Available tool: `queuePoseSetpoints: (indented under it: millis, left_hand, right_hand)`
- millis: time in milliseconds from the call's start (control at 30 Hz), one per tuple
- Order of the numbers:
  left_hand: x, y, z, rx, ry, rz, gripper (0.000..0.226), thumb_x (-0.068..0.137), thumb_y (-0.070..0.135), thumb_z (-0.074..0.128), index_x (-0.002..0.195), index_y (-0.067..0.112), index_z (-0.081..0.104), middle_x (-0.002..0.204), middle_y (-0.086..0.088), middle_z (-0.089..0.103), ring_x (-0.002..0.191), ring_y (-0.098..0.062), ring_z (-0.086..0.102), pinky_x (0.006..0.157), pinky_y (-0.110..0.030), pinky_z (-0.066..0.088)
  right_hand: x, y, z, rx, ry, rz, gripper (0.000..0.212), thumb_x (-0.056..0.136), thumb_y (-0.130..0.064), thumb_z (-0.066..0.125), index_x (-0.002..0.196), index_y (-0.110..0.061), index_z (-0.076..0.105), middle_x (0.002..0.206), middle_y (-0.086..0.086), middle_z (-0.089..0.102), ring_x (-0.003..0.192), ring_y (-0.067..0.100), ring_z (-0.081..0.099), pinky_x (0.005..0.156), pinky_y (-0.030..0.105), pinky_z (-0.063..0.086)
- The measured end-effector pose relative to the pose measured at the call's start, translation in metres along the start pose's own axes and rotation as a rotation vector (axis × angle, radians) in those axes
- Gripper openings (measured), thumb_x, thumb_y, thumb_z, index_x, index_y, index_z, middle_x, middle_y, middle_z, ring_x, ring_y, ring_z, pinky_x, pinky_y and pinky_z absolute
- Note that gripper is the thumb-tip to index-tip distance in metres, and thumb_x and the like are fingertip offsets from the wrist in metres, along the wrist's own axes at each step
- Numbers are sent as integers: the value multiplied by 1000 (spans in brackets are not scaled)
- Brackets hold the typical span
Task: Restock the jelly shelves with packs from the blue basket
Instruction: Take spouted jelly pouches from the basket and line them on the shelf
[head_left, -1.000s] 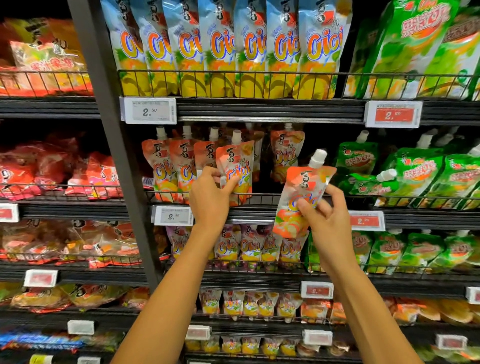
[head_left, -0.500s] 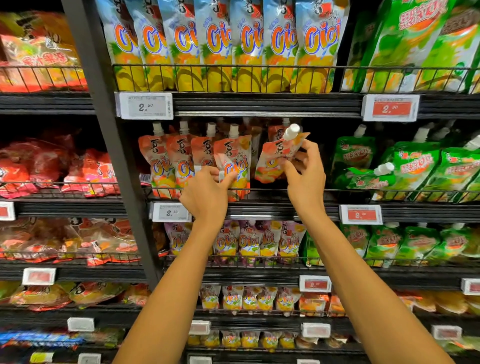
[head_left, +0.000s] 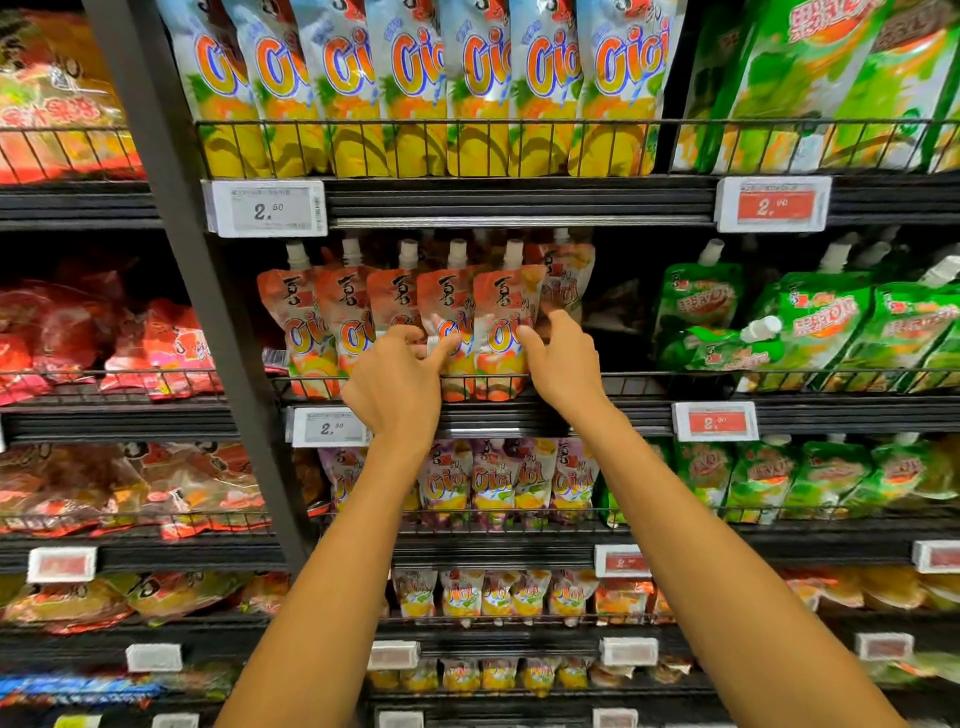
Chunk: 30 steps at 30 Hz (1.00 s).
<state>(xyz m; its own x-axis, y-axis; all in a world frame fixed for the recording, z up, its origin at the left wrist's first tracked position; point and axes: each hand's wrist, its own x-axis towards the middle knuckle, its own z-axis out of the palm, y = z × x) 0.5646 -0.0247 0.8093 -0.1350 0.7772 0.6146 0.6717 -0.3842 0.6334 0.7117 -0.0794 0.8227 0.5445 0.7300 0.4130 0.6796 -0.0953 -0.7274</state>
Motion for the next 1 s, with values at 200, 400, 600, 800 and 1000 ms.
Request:
queuePoseSetpoints:
  millis: [200, 400, 600, 800, 1000]
  left_hand:
    - [-8, -5, -3, -12, 56, -1, 39, 78, 65, 67, 95, 30, 72, 87, 10, 75, 79, -15, 69, 53, -24, 33]
    - [-25, -12, 0, -90, 94, 20, 34, 79, 61, 68, 92, 30, 67, 87, 12, 72, 74, -15, 67, 50, -26, 33]
    - [-73, -14, 14, -240, 92, 63, 22, 84, 54, 66, 85, 33, 64, 77, 23, 64, 72, 1, 58, 54, -13, 33]
    - [-184, -52, 56, -263, -257, -73, 17, 85, 48, 68, 81, 32, 64, 60, 21, 57, 65, -3, 60, 52, -13, 37]
    - [-333, -130, 114, -70, -799, -330, 20, 90, 30, 67, 97, 11, 69, 85, -2, 68, 84, -25, 66, 71, -16, 47]
  right_hand:
    - [-12, 5, -2, 182, 55, 1, 37, 99, -13, 50, 135, -6, 49, 122, 11, 65, 111, 23, 62, 83, 20, 45]
    - [-61, 22, -4, 467, 253, -120, 29, 98, -4, 47, 124, -14, 57, 113, -7, 66, 110, 1, 62, 96, 20, 50]
    - [-115, 74, 1, 593, 301, 26, 25, 96, 0, 48, 101, -19, 63, 90, -5, 70, 91, 14, 69, 81, 31, 57]
    - [-203, 186, 15, 490, 240, 424, 27, 92, -1, 54, 85, -23, 68, 90, 14, 71, 87, 29, 67, 77, 39, 55]
    - [-316, 319, 44, 429, 223, 862, 31, 87, 10, 55, 73, -16, 66, 81, 14, 67, 78, 26, 63, 76, 39, 53]
